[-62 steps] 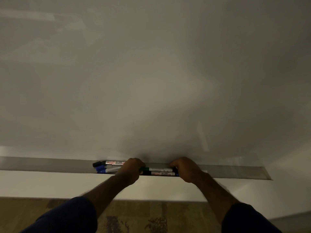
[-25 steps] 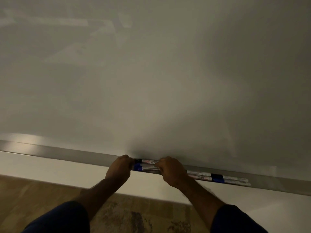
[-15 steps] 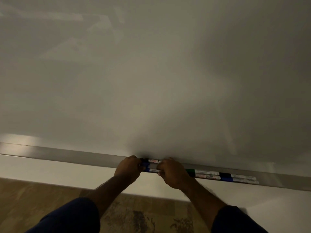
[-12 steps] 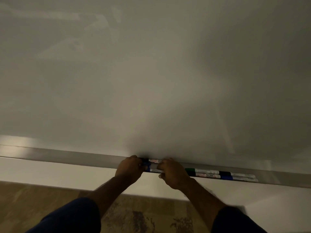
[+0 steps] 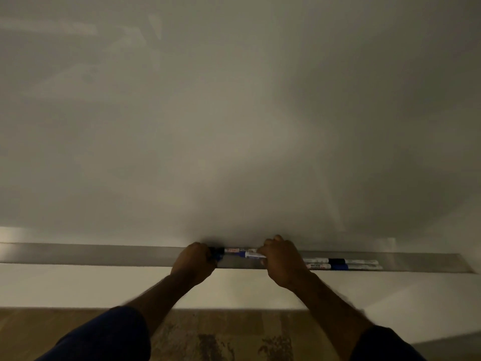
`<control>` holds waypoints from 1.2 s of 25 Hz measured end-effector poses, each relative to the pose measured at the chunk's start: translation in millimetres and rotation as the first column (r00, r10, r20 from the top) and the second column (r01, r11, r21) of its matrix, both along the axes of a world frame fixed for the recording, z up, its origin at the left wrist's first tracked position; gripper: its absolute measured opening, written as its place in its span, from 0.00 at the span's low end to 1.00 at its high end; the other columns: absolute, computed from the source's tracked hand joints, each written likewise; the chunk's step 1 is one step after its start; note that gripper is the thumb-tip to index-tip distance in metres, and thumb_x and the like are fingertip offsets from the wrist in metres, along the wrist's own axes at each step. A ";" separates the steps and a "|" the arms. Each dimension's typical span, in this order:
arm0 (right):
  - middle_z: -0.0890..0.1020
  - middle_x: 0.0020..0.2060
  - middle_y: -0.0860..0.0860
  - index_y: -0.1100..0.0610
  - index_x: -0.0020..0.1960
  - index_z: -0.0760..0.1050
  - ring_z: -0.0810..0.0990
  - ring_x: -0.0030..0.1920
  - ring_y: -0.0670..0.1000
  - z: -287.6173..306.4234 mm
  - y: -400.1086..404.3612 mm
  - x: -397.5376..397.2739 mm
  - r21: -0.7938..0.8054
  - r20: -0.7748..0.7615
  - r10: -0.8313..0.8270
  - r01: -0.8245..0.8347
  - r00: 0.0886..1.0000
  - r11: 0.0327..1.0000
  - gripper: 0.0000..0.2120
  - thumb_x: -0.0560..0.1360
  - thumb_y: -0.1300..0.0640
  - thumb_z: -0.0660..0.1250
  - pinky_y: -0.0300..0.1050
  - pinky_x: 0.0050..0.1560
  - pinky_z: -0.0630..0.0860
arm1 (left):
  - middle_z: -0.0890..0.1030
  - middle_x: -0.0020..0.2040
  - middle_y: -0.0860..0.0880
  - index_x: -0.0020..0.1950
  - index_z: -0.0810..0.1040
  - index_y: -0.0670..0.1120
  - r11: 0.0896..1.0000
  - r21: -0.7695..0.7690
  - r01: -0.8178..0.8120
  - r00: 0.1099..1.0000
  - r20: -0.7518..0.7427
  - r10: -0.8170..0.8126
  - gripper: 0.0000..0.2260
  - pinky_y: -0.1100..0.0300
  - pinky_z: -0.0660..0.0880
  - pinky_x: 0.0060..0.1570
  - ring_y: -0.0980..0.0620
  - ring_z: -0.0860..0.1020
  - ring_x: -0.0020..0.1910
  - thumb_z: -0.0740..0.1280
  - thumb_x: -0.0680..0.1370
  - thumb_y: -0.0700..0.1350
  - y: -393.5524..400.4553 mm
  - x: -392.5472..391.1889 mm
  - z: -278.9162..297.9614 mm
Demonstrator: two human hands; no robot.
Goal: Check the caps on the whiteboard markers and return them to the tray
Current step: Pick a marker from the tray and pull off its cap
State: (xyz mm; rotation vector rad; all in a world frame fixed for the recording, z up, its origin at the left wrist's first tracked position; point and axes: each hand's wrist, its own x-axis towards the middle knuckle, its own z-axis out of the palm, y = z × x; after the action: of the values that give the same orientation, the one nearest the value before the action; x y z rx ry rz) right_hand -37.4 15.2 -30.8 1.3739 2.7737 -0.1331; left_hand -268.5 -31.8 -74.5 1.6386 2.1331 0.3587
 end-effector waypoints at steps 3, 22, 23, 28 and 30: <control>0.79 0.55 0.52 0.52 0.62 0.75 0.72 0.56 0.55 14.3 -1.7 9.9 -0.001 -0.051 -0.033 0.033 0.998 0.999 0.13 0.78 0.56 0.62 0.51 0.52 0.70 | 0.75 0.29 0.54 0.33 0.77 0.48 1.000 0.028 -0.015 1.000 0.014 0.015 0.14 0.66 0.64 0.23 0.57 0.73 0.28 0.71 0.69 0.57 -3.8 -3.5 4.9; 0.78 0.48 0.52 0.53 0.67 0.71 0.74 0.45 0.49 173.8 -49.6 18.6 0.289 -0.530 0.156 0.005 0.833 0.957 0.16 0.79 0.57 0.59 0.49 0.42 0.77 | 0.82 0.45 0.56 0.53 0.80 0.53 0.778 0.628 0.003 0.899 0.339 -0.277 0.09 0.68 0.76 0.43 0.56 0.79 0.43 0.69 0.75 0.42 -44.4 0.4 183.7; 0.78 0.47 0.52 0.52 0.67 0.71 0.74 0.44 0.49 190.6 -52.9 20.7 0.321 -0.538 0.186 -0.004 0.822 0.947 0.17 0.79 0.56 0.59 0.50 0.40 0.77 | 0.82 0.44 0.56 0.53 0.80 0.54 0.764 0.645 -0.005 0.887 0.356 -0.294 0.09 0.67 0.77 0.43 0.55 0.80 0.43 0.69 0.75 0.43 -48.1 2.2 200.5; 0.78 0.45 0.50 0.52 0.66 0.73 0.75 0.41 0.49 260.0 -67.3 33.3 0.466 -0.546 0.327 -0.045 0.771 0.884 0.17 0.79 0.53 0.58 0.48 0.37 0.77 | 0.83 0.45 0.55 0.52 0.81 0.54 0.705 0.708 -0.040 0.802 0.444 -0.400 0.10 0.67 0.78 0.40 0.55 0.81 0.39 0.68 0.72 0.49 -68.3 15.7 277.4; 0.78 0.45 0.50 0.53 0.65 0.74 0.75 0.41 0.48 278.7 -70.3 37.6 0.507 -0.542 0.377 -0.066 0.751 0.860 0.17 0.79 0.51 0.56 0.49 0.37 0.77 | 0.84 0.43 0.54 0.51 0.82 0.54 0.688 0.721 -0.082 0.777 0.479 -0.409 0.11 0.68 0.78 0.39 0.55 0.82 0.37 0.69 0.69 0.49 -75.3 22.8 300.2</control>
State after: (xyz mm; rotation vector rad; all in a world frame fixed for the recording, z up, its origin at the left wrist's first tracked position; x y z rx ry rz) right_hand 0.2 -55.1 247.9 1.1941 3.7223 0.1158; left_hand -245.7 -107.1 225.7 1.7222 1.3534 1.5935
